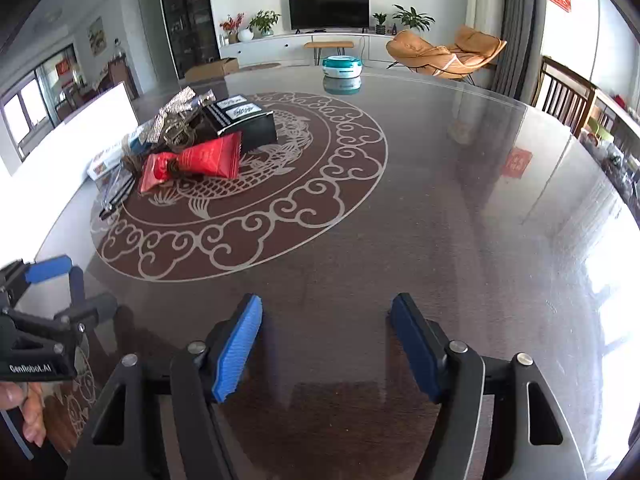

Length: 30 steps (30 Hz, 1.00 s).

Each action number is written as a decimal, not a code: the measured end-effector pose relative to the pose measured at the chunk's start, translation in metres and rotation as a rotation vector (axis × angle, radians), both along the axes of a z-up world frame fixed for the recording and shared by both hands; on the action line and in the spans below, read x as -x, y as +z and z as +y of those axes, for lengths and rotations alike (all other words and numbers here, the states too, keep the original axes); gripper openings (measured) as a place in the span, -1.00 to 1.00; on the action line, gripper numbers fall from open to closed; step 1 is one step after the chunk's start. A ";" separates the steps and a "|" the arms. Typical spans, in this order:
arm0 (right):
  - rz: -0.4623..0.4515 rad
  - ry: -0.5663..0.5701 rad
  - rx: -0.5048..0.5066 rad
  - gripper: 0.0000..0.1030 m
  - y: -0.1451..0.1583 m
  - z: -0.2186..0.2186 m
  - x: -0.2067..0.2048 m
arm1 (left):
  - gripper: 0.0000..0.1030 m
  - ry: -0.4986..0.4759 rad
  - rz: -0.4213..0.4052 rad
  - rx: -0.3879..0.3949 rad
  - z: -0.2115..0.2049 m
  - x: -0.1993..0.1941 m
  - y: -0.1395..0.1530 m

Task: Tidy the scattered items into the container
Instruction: 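Return both open tools to the table items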

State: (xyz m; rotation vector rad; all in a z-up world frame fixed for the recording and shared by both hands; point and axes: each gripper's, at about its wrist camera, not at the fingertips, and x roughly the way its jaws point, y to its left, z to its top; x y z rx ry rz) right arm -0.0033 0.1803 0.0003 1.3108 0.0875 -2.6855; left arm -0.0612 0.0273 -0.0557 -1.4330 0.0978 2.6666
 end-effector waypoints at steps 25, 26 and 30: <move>-0.006 0.016 -0.017 0.54 -0.003 -0.004 -0.001 | 1.00 -0.042 0.014 -0.004 -0.001 0.015 0.001; -0.006 0.016 -0.017 0.54 -0.003 -0.004 -0.001 | 1.00 -0.039 0.015 -0.004 -0.001 0.019 0.001; -0.006 0.016 -0.018 0.54 -0.003 -0.004 -0.001 | 1.00 -0.068 0.019 -0.007 0.000 0.038 0.002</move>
